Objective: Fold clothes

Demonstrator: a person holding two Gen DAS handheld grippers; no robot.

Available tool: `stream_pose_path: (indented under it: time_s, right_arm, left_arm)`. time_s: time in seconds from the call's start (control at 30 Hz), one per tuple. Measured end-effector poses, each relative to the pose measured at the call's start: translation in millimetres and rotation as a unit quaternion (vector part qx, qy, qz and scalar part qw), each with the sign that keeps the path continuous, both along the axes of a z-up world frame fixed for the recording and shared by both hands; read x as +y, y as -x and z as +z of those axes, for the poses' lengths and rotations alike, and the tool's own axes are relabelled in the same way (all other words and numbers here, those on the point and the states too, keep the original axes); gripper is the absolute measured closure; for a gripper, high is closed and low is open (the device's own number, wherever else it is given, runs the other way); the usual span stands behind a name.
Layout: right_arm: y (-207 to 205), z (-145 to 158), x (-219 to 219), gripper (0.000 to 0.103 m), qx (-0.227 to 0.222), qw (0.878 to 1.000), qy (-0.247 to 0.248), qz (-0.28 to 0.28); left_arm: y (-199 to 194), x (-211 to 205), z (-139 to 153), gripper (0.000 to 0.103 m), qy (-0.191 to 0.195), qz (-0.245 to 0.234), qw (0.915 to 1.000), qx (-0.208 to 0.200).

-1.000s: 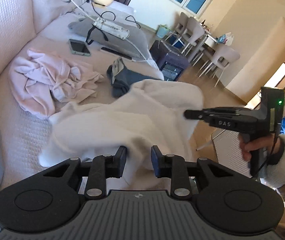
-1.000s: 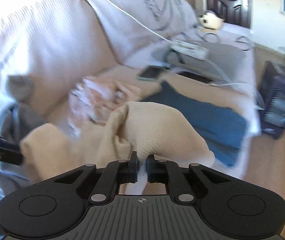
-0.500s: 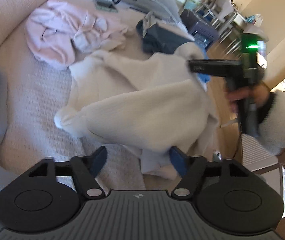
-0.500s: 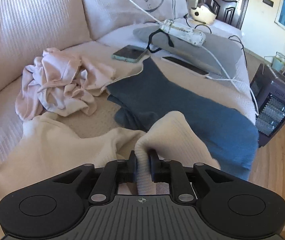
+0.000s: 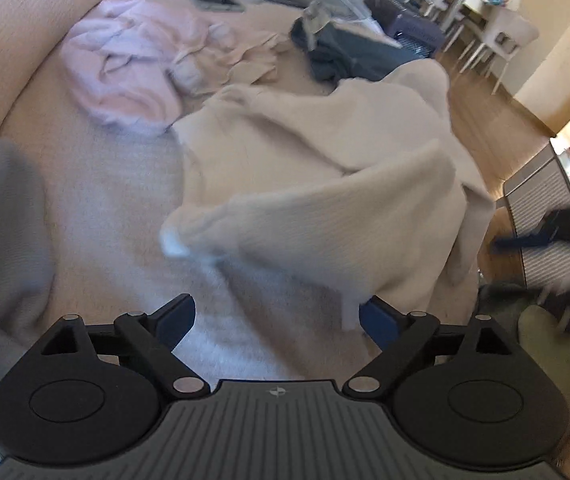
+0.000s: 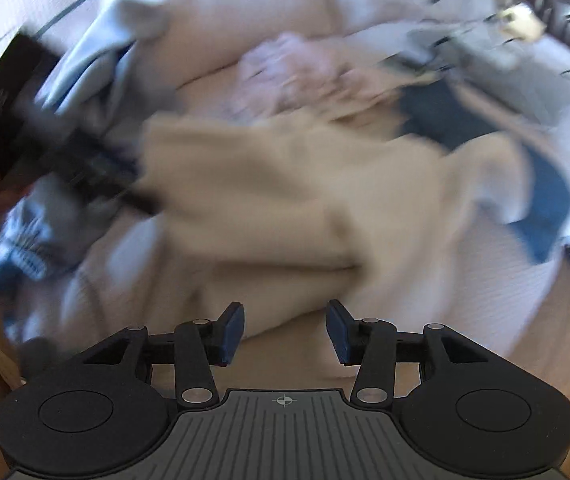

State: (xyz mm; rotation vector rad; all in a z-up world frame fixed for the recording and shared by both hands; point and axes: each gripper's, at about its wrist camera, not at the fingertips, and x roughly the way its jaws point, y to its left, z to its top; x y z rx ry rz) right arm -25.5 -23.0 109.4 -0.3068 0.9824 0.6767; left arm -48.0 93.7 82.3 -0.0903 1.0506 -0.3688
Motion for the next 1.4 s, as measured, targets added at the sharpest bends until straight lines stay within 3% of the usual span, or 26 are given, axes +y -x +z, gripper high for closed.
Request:
stream_pose_path:
  time_s: [0.2,0.23,0.3,0.33,0.53,0.7,0.77,0.8,0.83,0.87,0.93,1.0,1.27,1.4]
  right_arm:
    - [2.9,-38.2,43.4,0.056,0.031,0.995,0.093,0.032]
    - [-0.1,-38.2,40.8,0.054,0.039,0.995,0.088,0.025]
    - [-11.2,-35.5,31.0,0.034,0.065,0.996,0.058,-0.003]
    - [-17.7,-34.7,25.7,0.032,0.080,0.996,0.042,-0.022]
    - [-55.5,-33.9,-1.7,0.032,0.157,0.976,-0.054,-0.140]
    - [-74.2,-53.9,11.9,0.033,0.172,0.968,-0.036,-0.180]
    - [-71.2,-59.2,20.9,0.037,0.153,0.973,-0.010,-0.173]
    - [-67.2,-58.8,23.3,0.049,0.137,0.977,0.000,-0.164]
    - [-63.9,-56.5,25.9,0.068,0.123,0.980,0.003,-0.157]
    - [-62.0,-53.2,24.3,0.075,0.114,0.981,0.000,-0.159]
    - [-58.9,-44.8,16.2,0.092,0.102,0.980,-0.015,-0.171]
    - [-55.2,-28.5,8.6,0.094,0.076,0.982,-0.021,-0.172]
    - [-80.7,60.7,33.5,0.094,-0.046,0.992,0.008,-0.115]
    - [-117.3,59.7,77.7,0.094,-0.057,0.995,0.001,-0.085]
  left_arm:
    - [-10.6,-11.0,-2.9,0.014,0.005,-0.007,1.0000,-0.005]
    - [-11.6,-11.1,-2.7,0.014,0.009,-0.005,0.9999,-0.004]
    - [-11.1,-12.6,-0.1,0.014,0.005,-0.008,0.9999,-0.010]
    - [-11.0,-13.0,1.7,0.014,0.002,-0.011,0.9998,-0.014]
    - [-16.1,-12.6,1.7,0.011,-0.011,-0.036,0.9991,-0.019]
    - [-21.1,-21.4,-11.0,0.013,-0.024,-0.064,0.9974,-0.022]
    - [-22.6,-20.2,-14.3,0.017,-0.011,-0.061,0.9978,-0.024]
    - [-22.6,-19.2,-14.4,0.021,-0.008,-0.060,0.9979,-0.025]
    - [-22.3,-18.1,-13.4,0.034,-0.002,-0.060,0.9978,-0.025]
    - [-22.0,-17.0,-12.3,0.048,0.005,-0.061,0.9978,-0.025]
    - [-21.1,-16.0,-7.0,0.054,0.010,-0.063,0.9975,-0.028]
    - [-18.8,-15.9,0.7,0.060,0.012,-0.067,0.9969,-0.039]
    - [-12.9,-3.3,33.9,0.056,-0.010,-0.051,0.9949,-0.087]
    - [-13.9,9.1,25.0,0.048,-0.033,-0.015,0.9970,-0.068]
